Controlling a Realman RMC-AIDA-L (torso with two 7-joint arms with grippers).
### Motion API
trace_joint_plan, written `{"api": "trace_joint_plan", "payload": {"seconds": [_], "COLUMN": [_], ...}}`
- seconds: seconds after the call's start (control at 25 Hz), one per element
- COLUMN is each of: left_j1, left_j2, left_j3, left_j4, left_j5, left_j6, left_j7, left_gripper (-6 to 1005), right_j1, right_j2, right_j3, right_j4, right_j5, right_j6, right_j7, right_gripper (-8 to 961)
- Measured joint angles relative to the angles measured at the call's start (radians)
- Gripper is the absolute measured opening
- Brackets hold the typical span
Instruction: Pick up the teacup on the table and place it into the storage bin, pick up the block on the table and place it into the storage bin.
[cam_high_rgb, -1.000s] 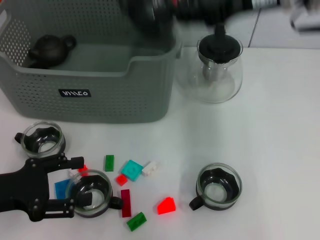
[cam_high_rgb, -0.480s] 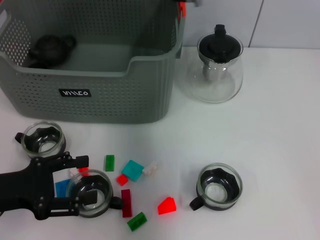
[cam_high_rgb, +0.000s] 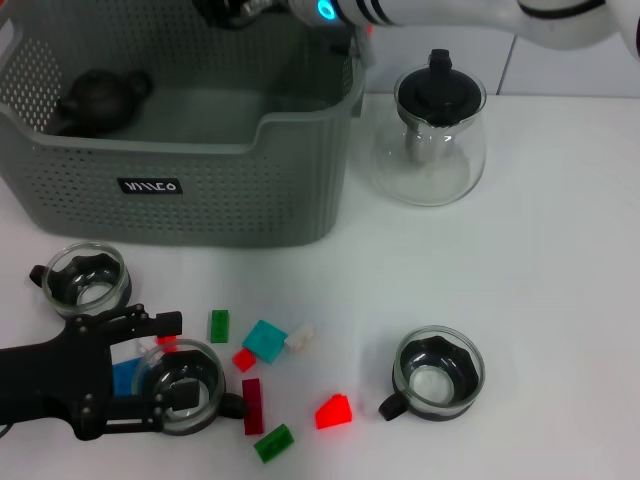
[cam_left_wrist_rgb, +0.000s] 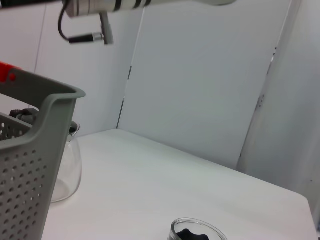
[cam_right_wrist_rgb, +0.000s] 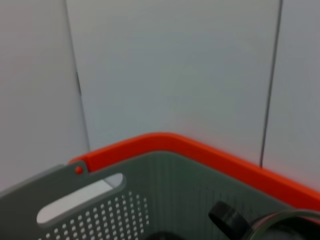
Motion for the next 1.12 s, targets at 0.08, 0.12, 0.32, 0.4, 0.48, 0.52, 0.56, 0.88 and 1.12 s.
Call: {"api": "trace_joint_plan", "payload": {"seconds": [0.08, 0.12, 0.32, 0.4, 0.48, 0.52, 0.56, 0.88, 1.12], "left_j1": [0.000, 0.000, 0.000, 0.002, 0.003, 0.005, 0.006, 0.011, 0.011], "left_j2": [-0.001, -0.001, -0.002, -0.003, -0.004, -0.004, -0.005, -0.006, -0.006], "left_j3": [0.000, 0.000, 0.000, 0.000, 0.000, 0.000, 0.000, 0.000, 0.000], "left_j4": [-0.001, -0.002, -0.005, -0.011, -0.014, -0.014, -0.015, -0.015, -0.014], "left_j5": [0.000, 0.000, 0.000, 0.002, 0.005, 0.007, 0.007, 0.008, 0.008], "left_j6": [0.000, 0.000, 0.005, 0.004, 0.003, 0.002, 0.002, 0.002, 0.002], "left_j7": [-0.001, -0.001, -0.001, 0.001, 0.002, 0.002, 0.002, 0.003, 0.004], "left_gripper": [849, 849, 849, 849, 849, 849, 849, 849, 849], "right_j1": [-0.005, -0.007, -0.007, -0.007, -0.007, -0.007, -0.007, -0.006, -0.005], "right_j2": [0.000, 0.000, -0.008, -0.013, -0.017, -0.019, -0.020, -0.019, -0.021], "right_j3": [-0.019, -0.022, -0.044, -0.081, -0.118, -0.130, -0.134, -0.140, -0.140], "right_j4": [0.010, 0.016, 0.034, 0.035, 0.034, 0.033, 0.033, 0.026, 0.026], "right_j5": [0.024, 0.033, 0.041, 0.040, 0.040, 0.039, 0.038, -0.024, -0.066], "right_j6": [0.002, -0.001, -0.044, -0.051, -0.054, -0.054, -0.055, -0.081, -0.094], "right_j7": [0.002, 0.005, 0.071, 0.116, 0.155, 0.166, 0.171, 0.236, 0.285], "right_gripper": [50, 50, 50, 50, 51, 51, 51, 51, 51]}}
